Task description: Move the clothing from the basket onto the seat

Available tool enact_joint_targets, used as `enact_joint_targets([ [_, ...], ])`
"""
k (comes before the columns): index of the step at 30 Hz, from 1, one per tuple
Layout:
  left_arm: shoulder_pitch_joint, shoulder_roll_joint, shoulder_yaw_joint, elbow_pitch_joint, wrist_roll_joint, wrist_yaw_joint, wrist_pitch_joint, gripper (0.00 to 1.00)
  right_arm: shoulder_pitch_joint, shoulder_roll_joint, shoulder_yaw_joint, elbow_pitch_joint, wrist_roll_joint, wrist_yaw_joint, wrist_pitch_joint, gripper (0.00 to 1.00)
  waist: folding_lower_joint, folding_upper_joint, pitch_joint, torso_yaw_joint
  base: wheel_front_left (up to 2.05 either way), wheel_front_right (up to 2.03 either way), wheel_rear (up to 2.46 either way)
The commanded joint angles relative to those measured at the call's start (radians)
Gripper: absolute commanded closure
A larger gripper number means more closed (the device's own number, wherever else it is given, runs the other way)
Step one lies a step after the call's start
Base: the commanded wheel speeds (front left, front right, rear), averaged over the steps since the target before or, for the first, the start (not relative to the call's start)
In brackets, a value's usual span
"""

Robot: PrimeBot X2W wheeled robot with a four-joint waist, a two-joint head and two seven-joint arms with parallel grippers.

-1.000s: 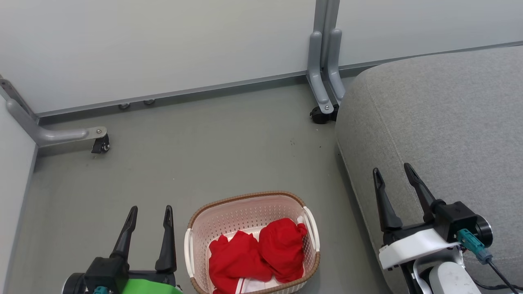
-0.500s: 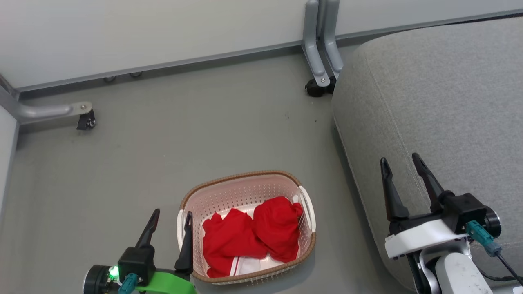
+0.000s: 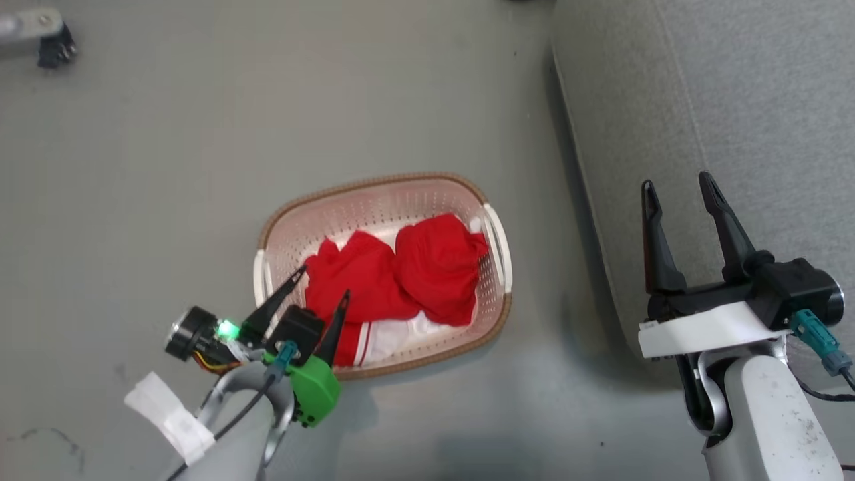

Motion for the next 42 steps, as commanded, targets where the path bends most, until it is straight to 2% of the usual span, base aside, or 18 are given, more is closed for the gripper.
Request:
enact_joint_targets([
  [1,-0.055,0.021,-0.015,0.031,0.012,0.001,-0.001,0.00,-0.024,0.002,0.003,-0.008,0.002,0.000,-0.003,0.00,-0.0001,0.0000,0.210,-0.029,0.00,0.00,0.00],
  [8,-0.241,0.069,-0.125,0.238,0.061,-0.022,-0.001,0.00,-0.066,0.008,0.028,-0.006,0.022,0.000,-0.003,0.00,-0.0001,0.0000,0.330,-0.079,0.00,0.00,0.00],
  [16,-0.383,0.118,-0.232,0.385,0.098,-0.033,-0.001,0.00,-0.084,0.009,0.051,-0.031,0.130,0.000,-0.003,0.00,-0.0001,0.0000,0.412,-0.131,0.00,0.00,0.00],
  [19,-0.416,0.127,-0.250,0.427,0.105,-0.025,-0.001,0.00,-0.088,0.009,0.046,-0.033,0.182,0.000,-0.003,0.00,-0.0001,0.0000,0.432,-0.146,0.00,0.00,0.00],
  [27,-0.521,0.136,-0.285,0.537,0.126,0.004,0.004,0.00,-0.101,0.009,0.060,-0.047,0.230,0.000,-0.003,0.00,-0.0001,0.0000,0.497,-0.184,0.00,0.00,0.00],
  [35,-0.603,0.165,-0.319,0.610,0.157,0.030,0.110,0.00,-0.115,0.009,0.074,-0.057,0.274,0.000,-0.003,0.00,-0.0001,0.0000,0.544,-0.221,0.00,0.00,0.00],
  [42,-0.644,0.184,-0.354,0.630,0.171,0.003,0.235,0.00,-0.120,0.008,0.101,-0.058,0.304,0.000,-0.003,0.00,-0.0001,0.0000,0.577,-0.249,0.00,0.00,0.00],
])
